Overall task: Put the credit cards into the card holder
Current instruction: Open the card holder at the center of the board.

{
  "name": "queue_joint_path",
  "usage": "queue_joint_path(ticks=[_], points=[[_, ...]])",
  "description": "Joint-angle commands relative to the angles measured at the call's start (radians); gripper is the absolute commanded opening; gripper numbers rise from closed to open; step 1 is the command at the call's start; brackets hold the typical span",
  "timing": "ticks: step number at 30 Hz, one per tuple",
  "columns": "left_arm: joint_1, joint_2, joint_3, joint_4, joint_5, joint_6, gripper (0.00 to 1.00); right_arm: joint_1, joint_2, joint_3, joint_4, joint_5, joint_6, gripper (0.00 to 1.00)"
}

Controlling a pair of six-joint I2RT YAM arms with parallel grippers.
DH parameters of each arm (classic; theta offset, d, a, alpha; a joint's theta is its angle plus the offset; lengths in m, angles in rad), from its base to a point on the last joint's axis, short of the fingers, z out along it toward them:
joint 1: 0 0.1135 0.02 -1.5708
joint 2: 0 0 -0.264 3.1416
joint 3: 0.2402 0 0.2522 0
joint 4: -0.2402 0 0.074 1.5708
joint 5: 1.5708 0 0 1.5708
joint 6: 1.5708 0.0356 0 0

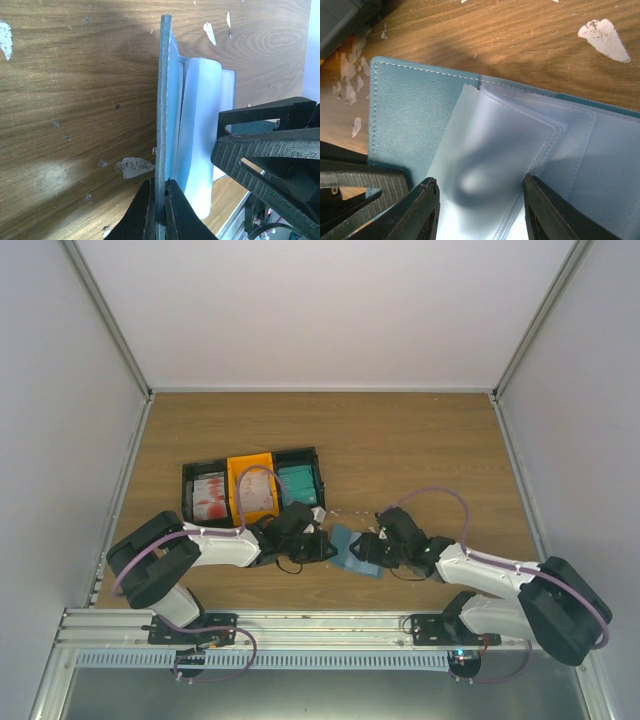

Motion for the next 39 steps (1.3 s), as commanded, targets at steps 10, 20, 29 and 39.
queue_joint_path(ticks=[10, 20, 29, 39], points=[[-0.009, 0.022, -0.007, 0.001, -0.03, 0.025, 0.0, -0.058, -0.124, -0.091, 0.176, -0.097, 0.106, 0.48], [-0.009, 0.028, 0.001, -0.001, -0.023, 0.032, 0.0, -0.093, -0.132, -0.11, 0.19, -0.154, 0.118, 0.46], [-0.009, 0.031, 0.01, -0.004, -0.015, 0.046, 0.0, -0.097, -0.074, -0.085, 0.184, -0.189, 0.097, 0.47], [-0.009, 0.025, 0.013, -0.017, -0.019, 0.058, 0.01, -0.104, -0.074, -0.091, 0.336, -0.282, 0.047, 0.49]])
